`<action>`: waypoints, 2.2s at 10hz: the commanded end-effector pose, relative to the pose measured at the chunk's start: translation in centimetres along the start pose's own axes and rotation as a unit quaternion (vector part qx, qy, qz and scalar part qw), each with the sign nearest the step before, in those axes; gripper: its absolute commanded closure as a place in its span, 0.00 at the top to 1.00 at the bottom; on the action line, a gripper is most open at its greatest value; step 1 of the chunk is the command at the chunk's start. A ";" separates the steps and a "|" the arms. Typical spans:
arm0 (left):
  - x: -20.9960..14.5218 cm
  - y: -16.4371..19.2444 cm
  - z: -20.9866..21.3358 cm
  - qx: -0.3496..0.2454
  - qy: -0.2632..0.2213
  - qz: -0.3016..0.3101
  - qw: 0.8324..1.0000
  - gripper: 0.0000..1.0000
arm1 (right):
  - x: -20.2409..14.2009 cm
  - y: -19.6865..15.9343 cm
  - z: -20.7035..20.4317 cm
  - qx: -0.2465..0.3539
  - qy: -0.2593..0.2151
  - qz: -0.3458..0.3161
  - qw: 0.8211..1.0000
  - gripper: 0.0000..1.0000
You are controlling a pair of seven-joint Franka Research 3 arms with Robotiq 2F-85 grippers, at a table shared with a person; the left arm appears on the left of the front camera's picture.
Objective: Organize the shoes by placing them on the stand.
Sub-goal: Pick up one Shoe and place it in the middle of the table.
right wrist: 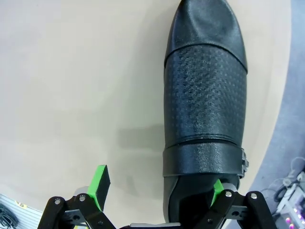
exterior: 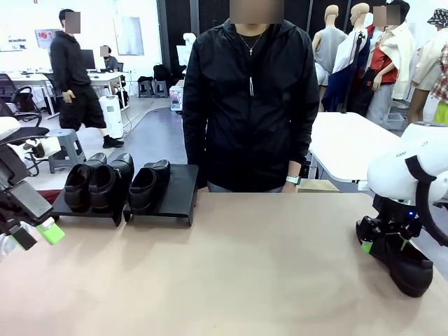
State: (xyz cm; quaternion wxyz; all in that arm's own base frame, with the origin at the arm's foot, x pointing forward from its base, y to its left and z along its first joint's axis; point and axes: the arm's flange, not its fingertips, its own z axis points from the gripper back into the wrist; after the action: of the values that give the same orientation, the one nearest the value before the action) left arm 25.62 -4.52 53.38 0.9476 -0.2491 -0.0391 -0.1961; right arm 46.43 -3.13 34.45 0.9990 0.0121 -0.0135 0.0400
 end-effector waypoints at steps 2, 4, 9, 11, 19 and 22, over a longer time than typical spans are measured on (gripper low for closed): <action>-0.1 0.1 0.1 -0.007 0.000 -0.007 1.000 1.00 | 1.0 0.1 -0.3 0.010 0.025 -0.019 0.999 1.00; -0.1 0.1 0.1 -0.007 0.000 -0.007 1.000 1.00 | 0.8 0.0 -0.4 0.014 0.027 -0.015 0.999 1.00; -0.1 0.1 0.1 -0.007 0.000 -0.007 1.000 1.00 | 0.7 -0.1 0.1 -0.015 0.034 -0.013 0.999 0.00; -0.1 0.1 0.1 -0.007 0.000 -0.007 1.000 1.00 | 0.5 -0.3 0.6 -0.022 0.029 -0.013 0.999 0.00; -0.1 0.1 0.1 -0.007 0.000 -0.007 1.000 1.00 | -8.9 -0.4 12.7 -0.013 -0.083 -0.033 0.996 0.00; -0.1 0.1 0.1 -0.007 0.000 -0.007 1.000 1.00 | -8.0 -0.9 12.8 -0.011 -0.082 -0.028 0.996 0.00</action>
State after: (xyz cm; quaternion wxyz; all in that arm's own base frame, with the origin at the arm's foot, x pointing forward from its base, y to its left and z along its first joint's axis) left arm 25.61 -4.51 53.36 0.9476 -0.2491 -0.0389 -0.1961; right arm 34.81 -5.21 48.02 0.9929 0.0129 -0.1185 0.0055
